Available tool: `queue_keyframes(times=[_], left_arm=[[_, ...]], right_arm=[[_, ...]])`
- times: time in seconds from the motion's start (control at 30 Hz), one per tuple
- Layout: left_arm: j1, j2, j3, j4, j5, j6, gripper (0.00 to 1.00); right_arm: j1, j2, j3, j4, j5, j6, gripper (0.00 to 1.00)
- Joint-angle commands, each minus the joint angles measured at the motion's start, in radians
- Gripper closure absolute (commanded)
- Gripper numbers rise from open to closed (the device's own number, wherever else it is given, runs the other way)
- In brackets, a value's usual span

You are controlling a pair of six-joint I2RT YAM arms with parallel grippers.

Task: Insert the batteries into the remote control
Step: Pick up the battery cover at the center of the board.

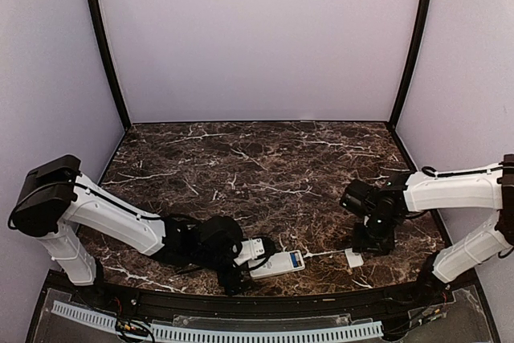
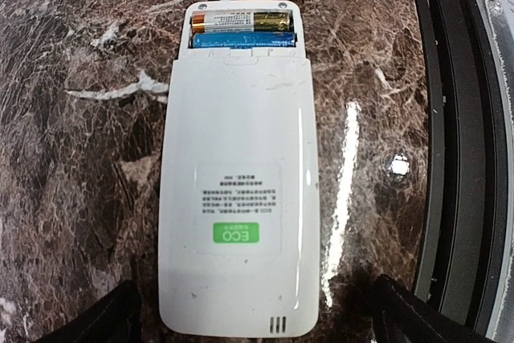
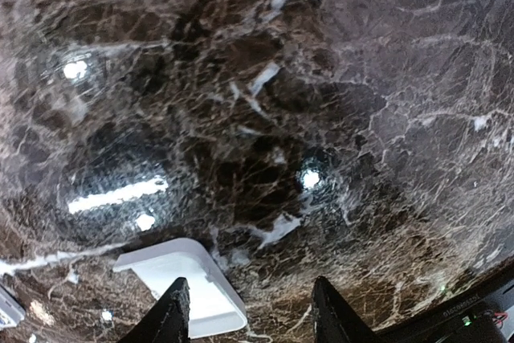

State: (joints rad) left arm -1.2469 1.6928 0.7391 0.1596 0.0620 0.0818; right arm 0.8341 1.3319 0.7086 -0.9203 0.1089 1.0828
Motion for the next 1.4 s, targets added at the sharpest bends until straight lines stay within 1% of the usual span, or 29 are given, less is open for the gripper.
queue_keyframes(times=[0.0, 0.07, 0.1, 0.2, 0.27, 0.37, 0.43, 0.5, 0.57, 0.67, 0.77, 0.93, 1.07, 1.2, 1.23, 1.37], left_arm=[[-0.008, -0.070, 0.018, -0.111, -0.041, 0.019, 0.01], [-0.010, -0.103, 0.014, -0.123, -0.050, 0.016, 0.01], [-0.011, -0.134, 0.013, -0.127, -0.080, 0.014, 0.01], [-0.015, -0.217, 0.012, -0.134, -0.107, 0.023, 0.01], [-0.016, -0.301, 0.014, -0.132, -0.115, 0.041, 0.01], [-0.016, -0.363, 0.013, -0.135, -0.133, 0.071, 0.01], [-0.016, -0.390, 0.016, -0.150, -0.152, 0.087, 0.01], [-0.017, -0.407, 0.023, -0.185, -0.174, 0.094, 0.01], [-0.017, -0.425, 0.030, -0.206, -0.194, 0.094, 0.01], [-0.018, -0.467, 0.029, -0.212, -0.203, 0.088, 0.01], [-0.019, -0.515, 0.019, -0.196, -0.197, 0.084, 0.01], [-0.019, -0.548, 0.000, -0.164, -0.169, 0.059, 0.01], [-0.019, -0.543, 0.010, -0.096, -0.127, 0.011, 0.01], [-0.018, -0.522, 0.051, -0.049, -0.090, -0.069, 0.01], [-0.018, -0.513, 0.076, -0.045, -0.083, -0.110, 0.01], [-0.006, -0.495, 0.158, -0.032, -0.069, -0.188, 0.01]], right_arm=[[-0.026, 0.066, 0.018, 0.031, -0.041, -0.062, 0.55], [-0.026, 0.089, 0.026, 0.026, -0.067, -0.081, 0.61], [-0.027, 0.095, 0.028, 0.031, -0.091, -0.096, 0.63], [-0.027, 0.137, 0.028, 0.042, -0.213, -0.168, 0.65], [-0.027, 0.171, 0.035, 0.031, -0.242, -0.199, 0.69], [-0.027, 0.175, 0.048, 0.050, -0.271, -0.222, 0.78], [-0.027, 0.176, 0.059, 0.094, -0.307, -0.241, 0.83], [-0.027, 0.196, 0.067, 0.158, -0.338, -0.253, 0.92], [-0.026, 0.219, 0.083, 0.178, -0.337, -0.261, 0.99], [-0.024, 0.233, 0.110, 0.175, -0.296, -0.269, 1.00], [-0.019, 0.206, 0.133, 0.172, -0.254, -0.296, 1.00], [0.060, 0.057, 0.179, 0.211, -0.150, -0.348, 1.00], [0.117, -0.073, 0.198, 0.245, -0.028, -0.362, 1.00], [0.237, -0.174, 0.245, 0.357, 0.122, -0.414, 1.00], [0.266, -0.189, 0.263, 0.399, 0.157, -0.430, 1.00], [0.369, -0.186, 0.301, 0.616, 0.265, -0.554, 1.00]])
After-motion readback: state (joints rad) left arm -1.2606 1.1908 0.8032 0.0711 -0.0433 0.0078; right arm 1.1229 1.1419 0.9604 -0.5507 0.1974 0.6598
